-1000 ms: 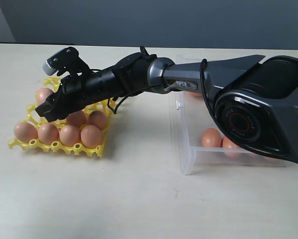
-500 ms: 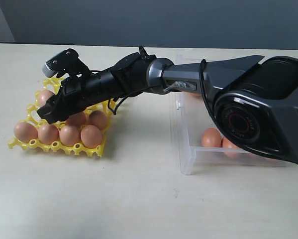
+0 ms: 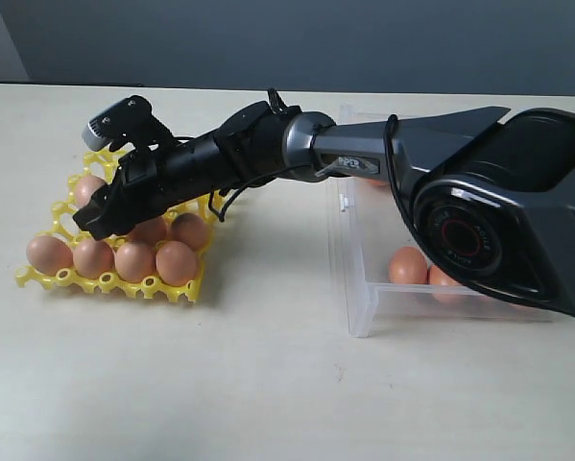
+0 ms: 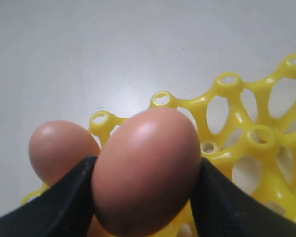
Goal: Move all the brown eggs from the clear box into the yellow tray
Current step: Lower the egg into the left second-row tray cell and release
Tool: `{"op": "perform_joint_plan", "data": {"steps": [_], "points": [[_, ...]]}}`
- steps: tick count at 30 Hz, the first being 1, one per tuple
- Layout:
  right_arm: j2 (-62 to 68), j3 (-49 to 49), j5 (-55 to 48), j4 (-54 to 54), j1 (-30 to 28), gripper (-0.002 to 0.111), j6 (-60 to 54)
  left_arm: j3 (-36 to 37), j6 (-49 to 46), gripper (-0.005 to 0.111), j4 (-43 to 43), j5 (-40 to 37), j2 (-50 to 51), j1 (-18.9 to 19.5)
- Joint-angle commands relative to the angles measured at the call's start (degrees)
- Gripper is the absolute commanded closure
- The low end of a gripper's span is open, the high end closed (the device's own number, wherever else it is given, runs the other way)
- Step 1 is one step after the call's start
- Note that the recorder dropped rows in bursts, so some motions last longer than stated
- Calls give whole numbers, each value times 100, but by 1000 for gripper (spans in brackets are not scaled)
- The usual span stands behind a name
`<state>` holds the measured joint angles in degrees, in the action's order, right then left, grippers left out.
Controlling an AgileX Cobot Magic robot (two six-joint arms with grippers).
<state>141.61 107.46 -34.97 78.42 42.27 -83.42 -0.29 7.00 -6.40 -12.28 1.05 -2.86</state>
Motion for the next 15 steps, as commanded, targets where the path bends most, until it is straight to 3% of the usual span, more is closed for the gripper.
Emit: {"op": "perform_joint_plan", "data": {"steps": [1, 15], "points": [[-8, 43, 0, -167, 4, 61, 14, 29, 5, 94, -11, 35, 36, -10], [-8, 43, 265, -568, 4, 59, 261, 29, 5, 94, -11, 35, 36, -10]]}}
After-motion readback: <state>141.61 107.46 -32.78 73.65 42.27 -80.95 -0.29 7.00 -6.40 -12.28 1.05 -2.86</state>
